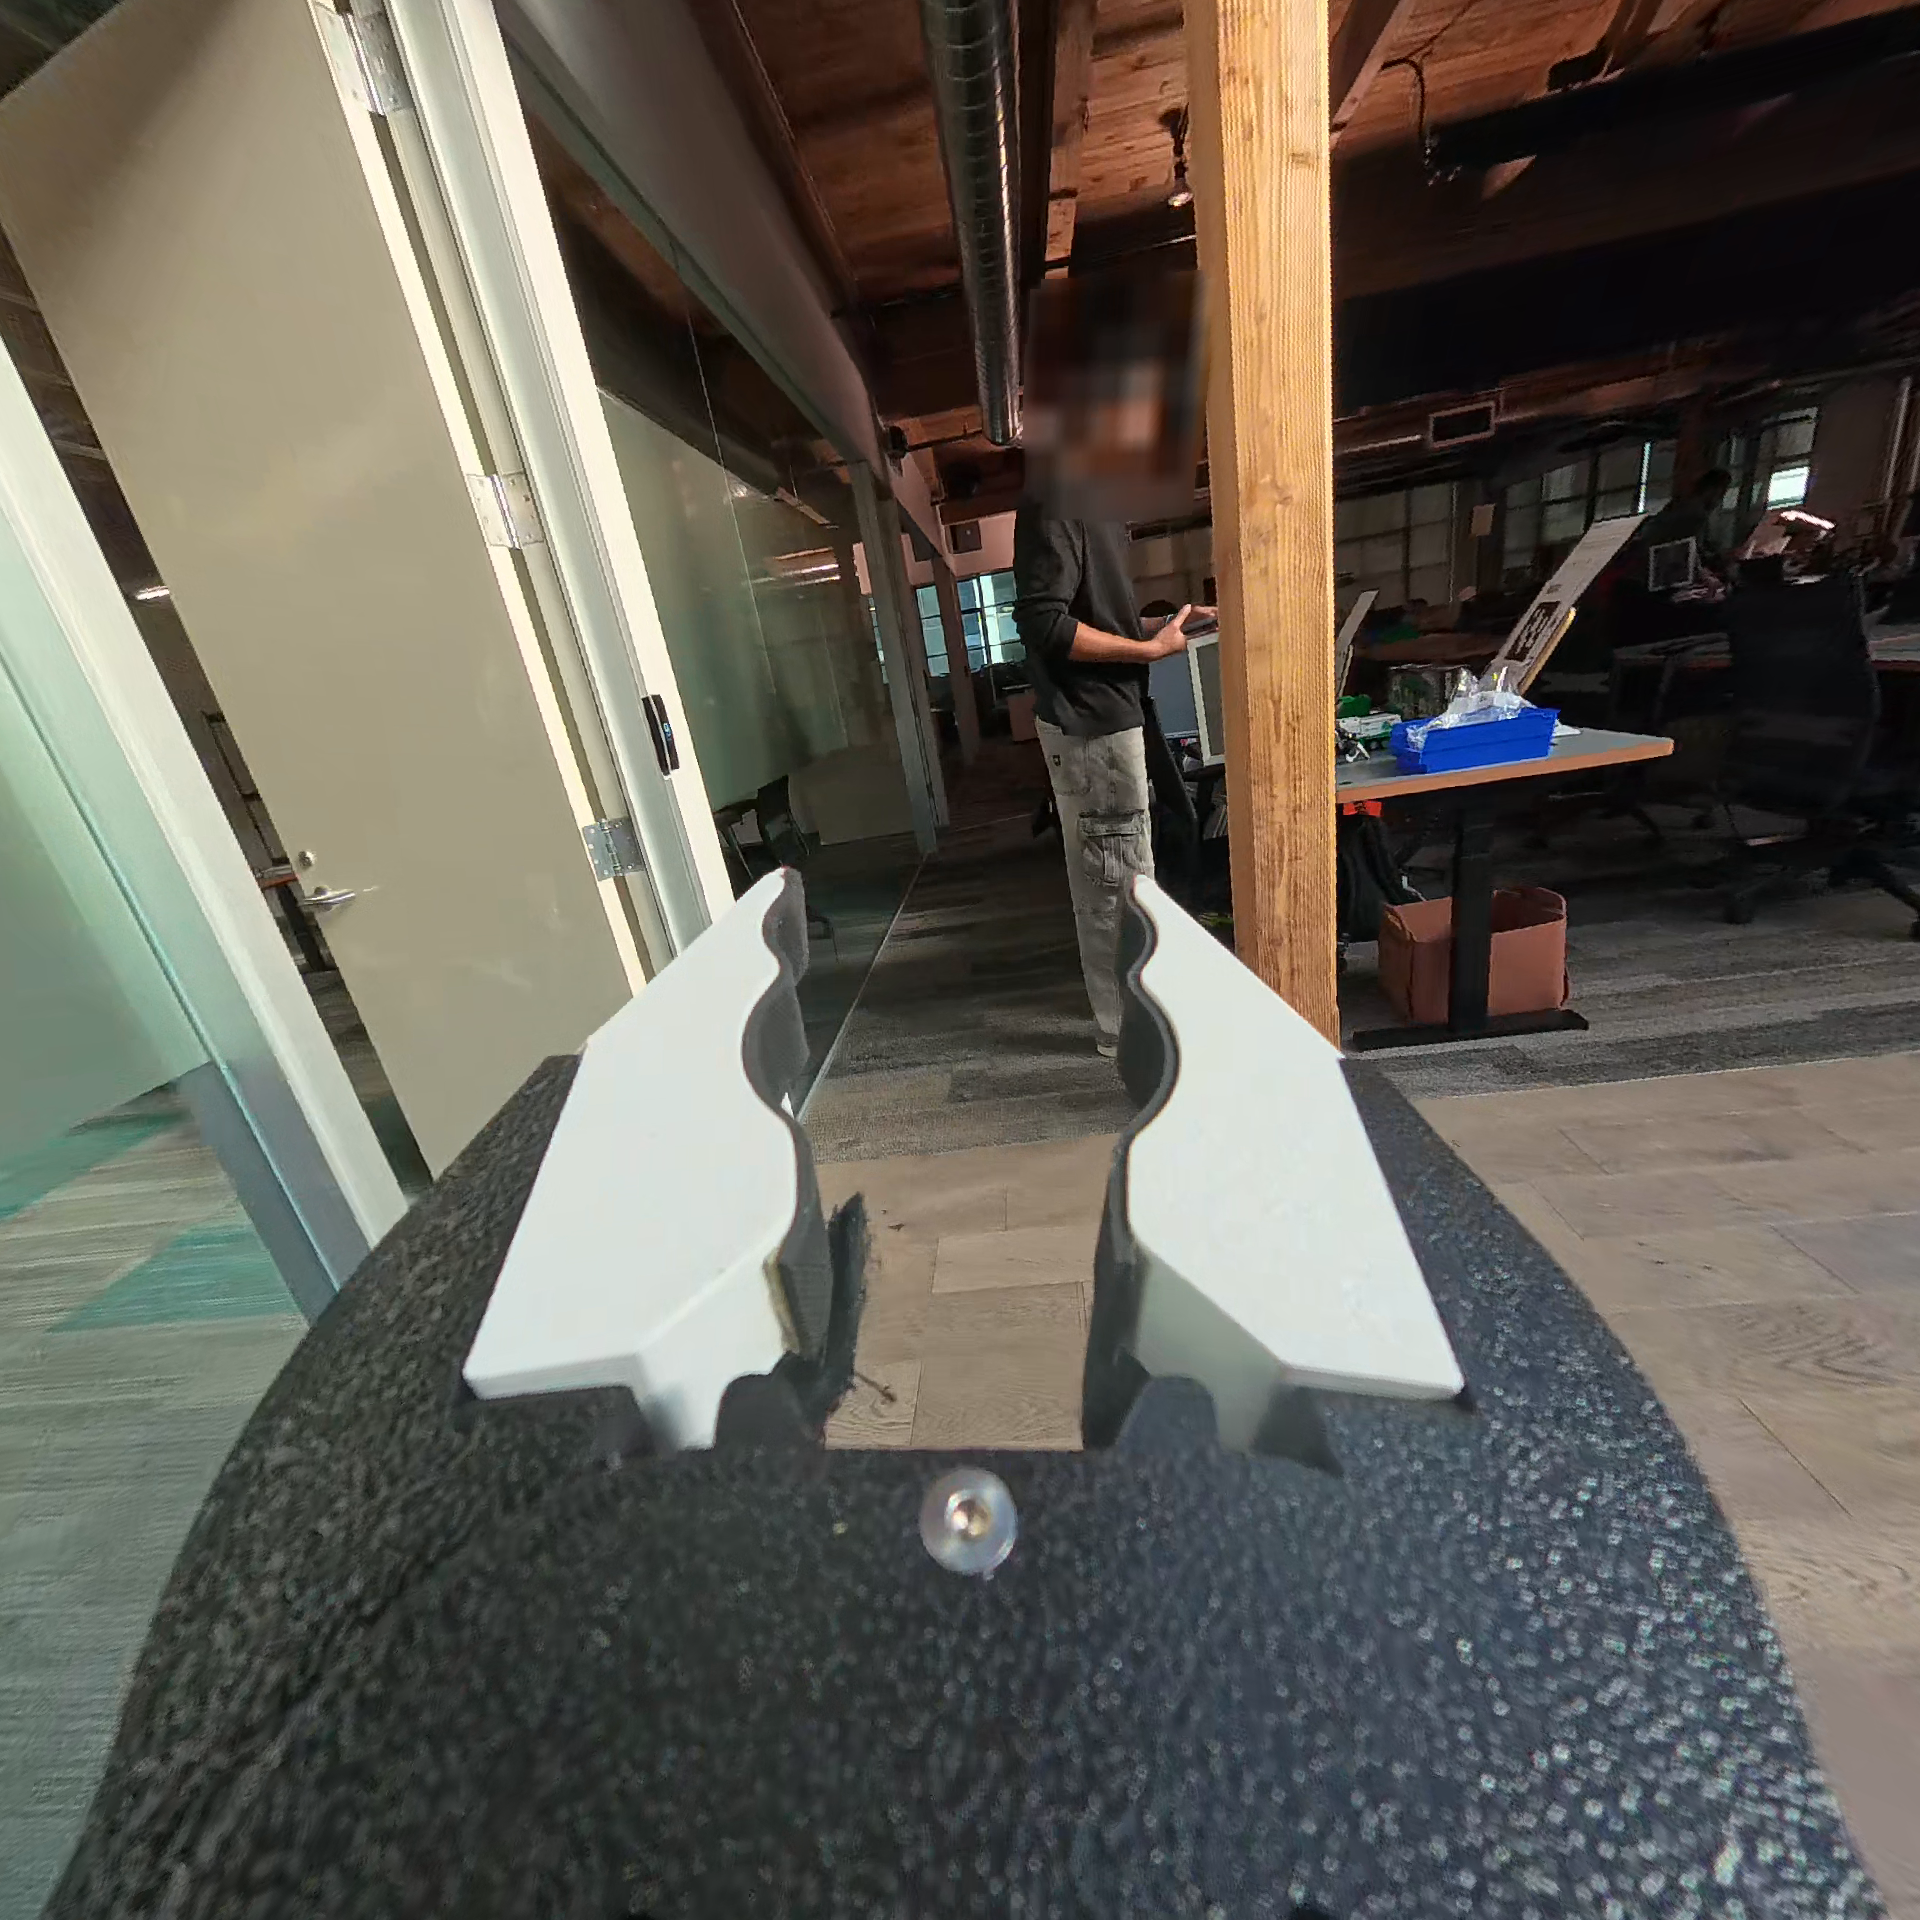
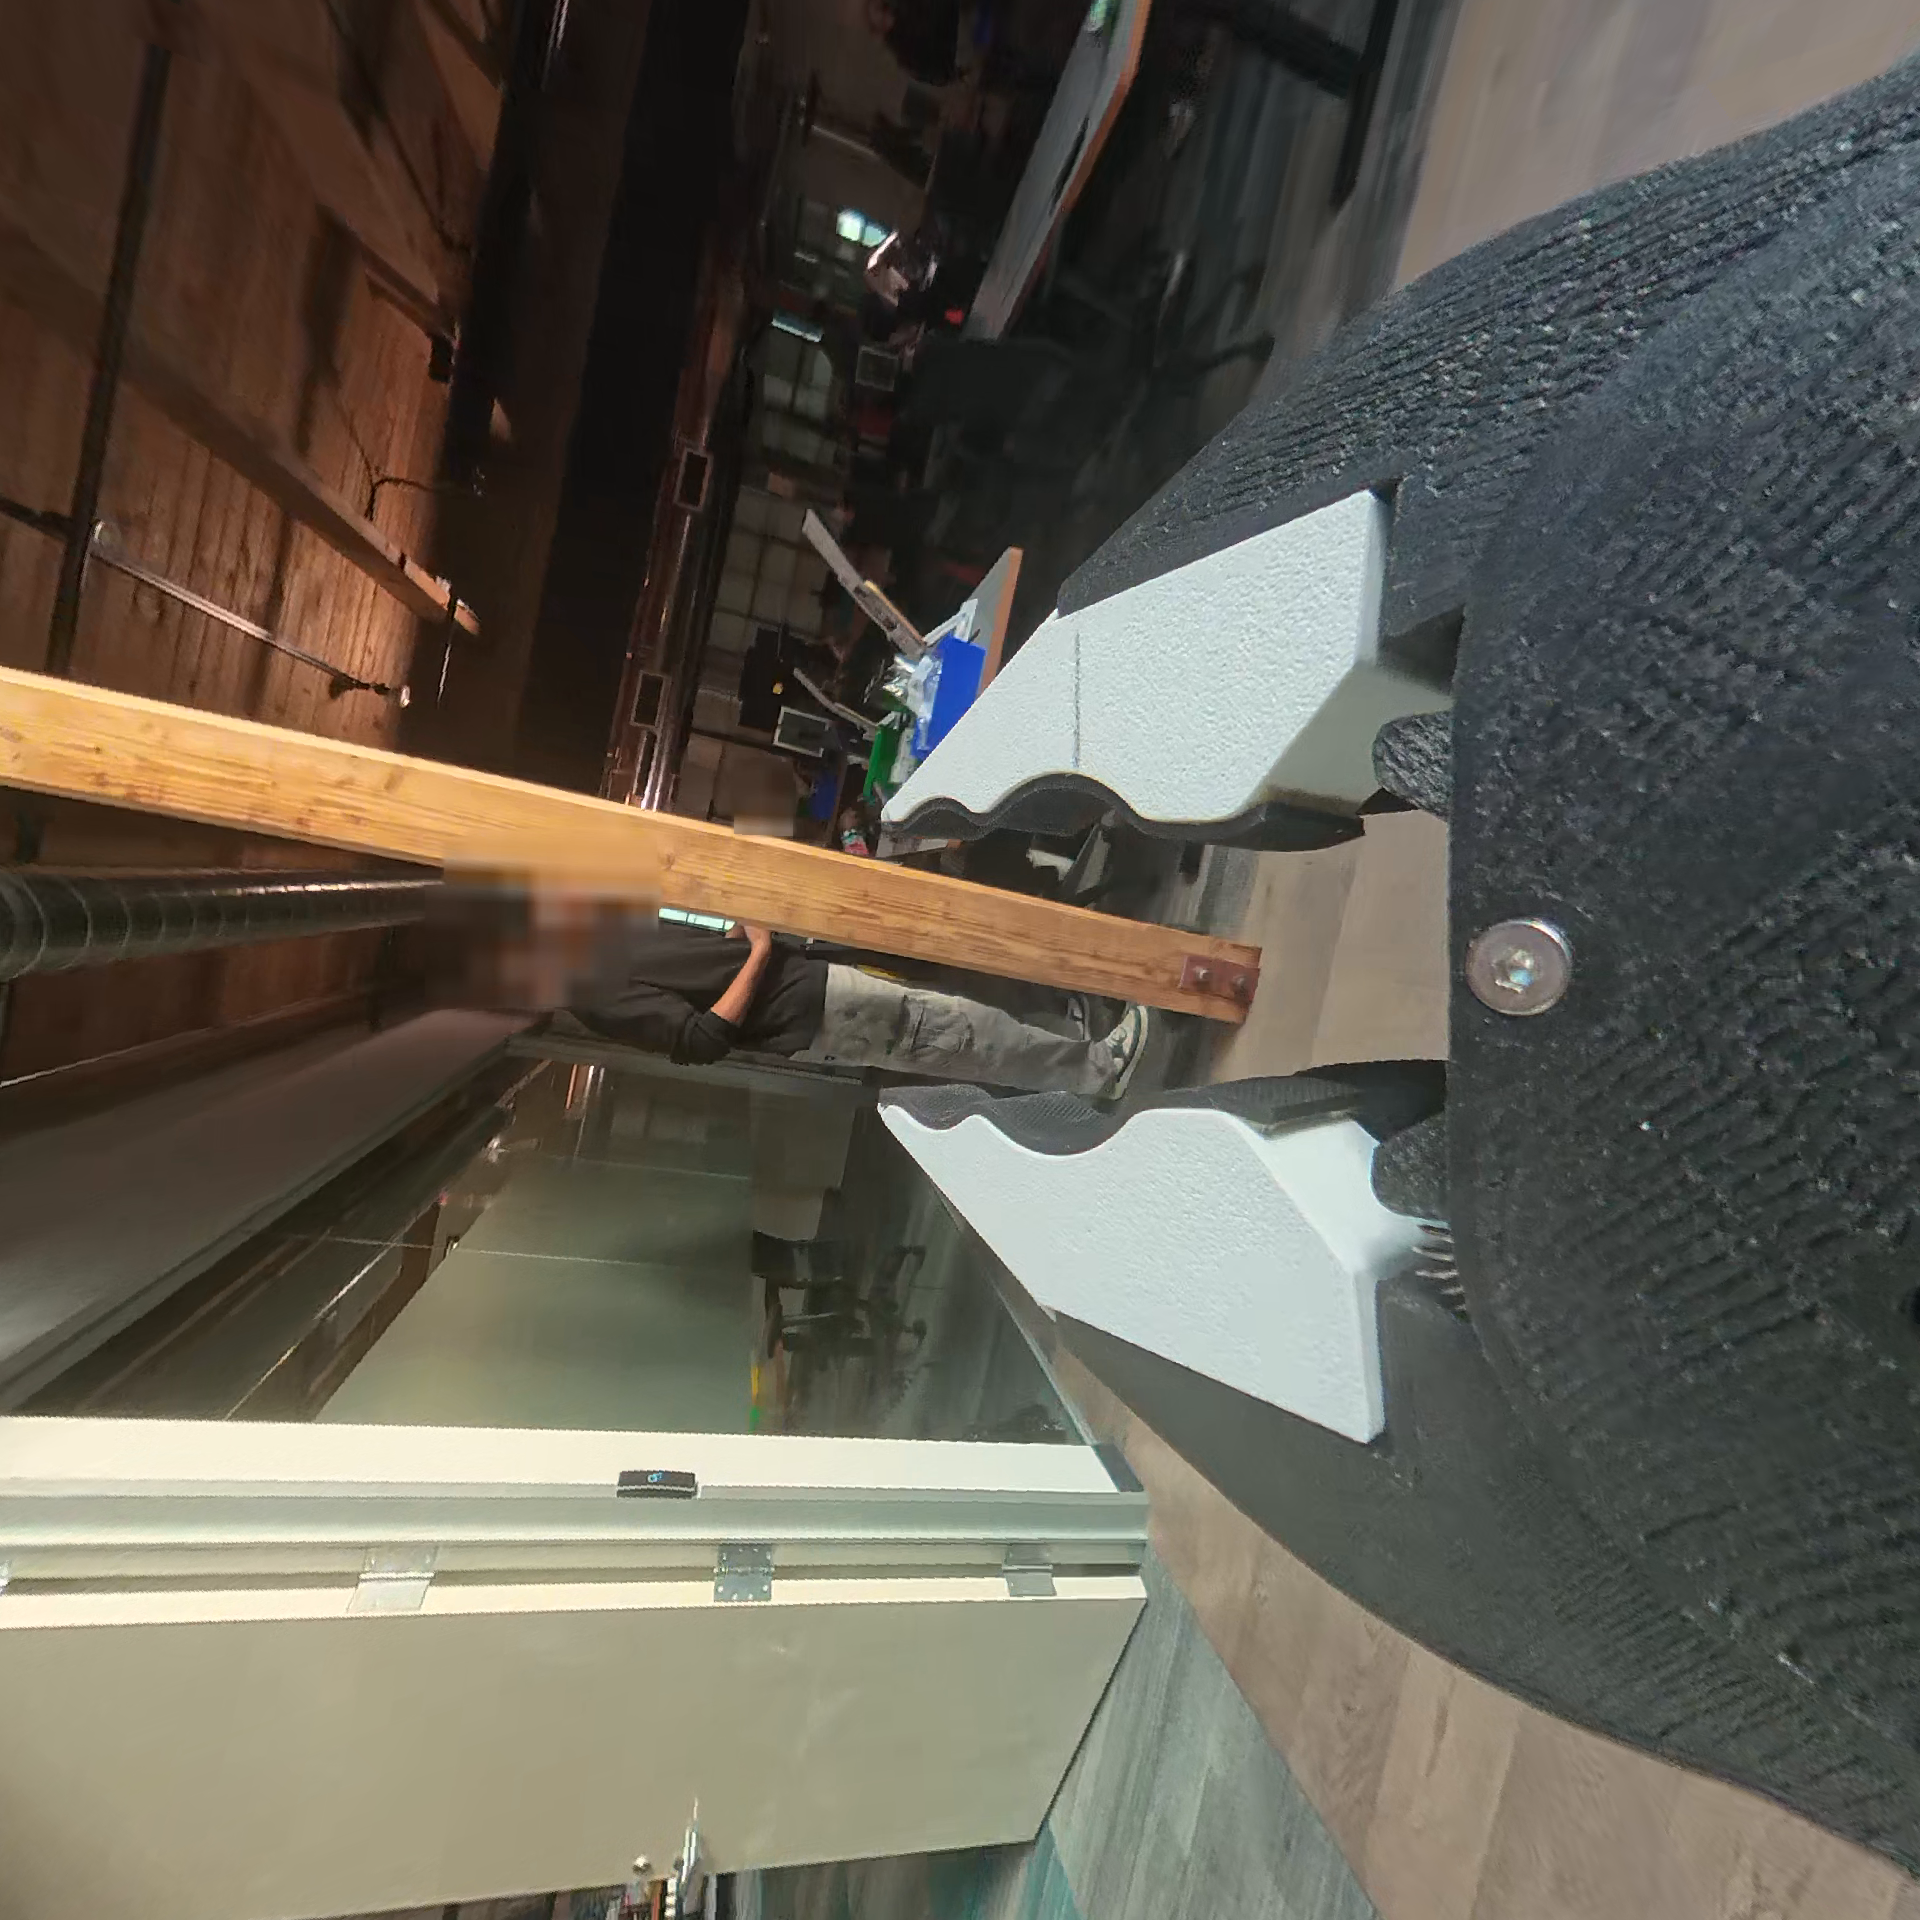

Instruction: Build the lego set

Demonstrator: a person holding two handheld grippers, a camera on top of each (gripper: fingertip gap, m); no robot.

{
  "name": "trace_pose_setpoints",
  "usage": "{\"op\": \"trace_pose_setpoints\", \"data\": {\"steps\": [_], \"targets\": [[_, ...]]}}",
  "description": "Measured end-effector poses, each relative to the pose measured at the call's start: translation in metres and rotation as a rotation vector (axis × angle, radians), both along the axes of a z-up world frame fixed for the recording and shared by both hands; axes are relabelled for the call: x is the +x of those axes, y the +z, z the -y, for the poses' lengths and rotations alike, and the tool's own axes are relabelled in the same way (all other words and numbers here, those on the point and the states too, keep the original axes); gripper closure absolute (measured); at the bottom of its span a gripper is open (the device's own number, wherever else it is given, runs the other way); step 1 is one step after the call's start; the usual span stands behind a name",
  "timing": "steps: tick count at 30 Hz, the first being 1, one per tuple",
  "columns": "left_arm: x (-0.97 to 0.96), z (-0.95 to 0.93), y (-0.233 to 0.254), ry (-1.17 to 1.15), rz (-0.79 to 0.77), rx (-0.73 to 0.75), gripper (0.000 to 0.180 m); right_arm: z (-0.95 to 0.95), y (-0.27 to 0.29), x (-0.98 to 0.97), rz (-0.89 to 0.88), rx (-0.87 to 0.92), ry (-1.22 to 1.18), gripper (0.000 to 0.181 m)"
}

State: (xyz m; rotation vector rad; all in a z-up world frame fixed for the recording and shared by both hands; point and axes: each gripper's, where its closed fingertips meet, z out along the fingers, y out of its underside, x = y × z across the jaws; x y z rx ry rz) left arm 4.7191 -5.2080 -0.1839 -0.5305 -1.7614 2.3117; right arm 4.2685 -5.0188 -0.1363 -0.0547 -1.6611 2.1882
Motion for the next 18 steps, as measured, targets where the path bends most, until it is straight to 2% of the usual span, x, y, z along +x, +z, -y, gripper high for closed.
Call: {"op": "trace_pose_setpoints", "data": {"steps": [5, 8, 11, 14, 18], "targets": [[-0.085, 0.107, -0.001, -0.137, 0.042, 0.075, 0.121, 0.135, -0.001, -0.026, -0.112, 0.106, 0.115, 0.13], [-0.14, 0.161, -0.027, -0.275, 0.137, 0.136, 0.117, 0.213, -0.03, -0.04, -0.092, 0.154, 0.233, 0.125], [-0.181, 0.214, -0.054, -0.347, 0.168, 0.148, 0.111, 0.299, -0.052, -0.058, -0.096, 0.182, 0.303, 0.116], [-0.21, 0.275, -0.075, -0.363, 0.185, 0.218, 0.089, 0.394, -0.053, -0.071, -0.127, 0.173, 0.397, 0.102], [-0.23, 0.379, -0.06, -0.262, 0.147, 0.261, 0.054, 0.531, -0.035, -0.087, -0.173, 0.22, 0.505, 0.082]]}}
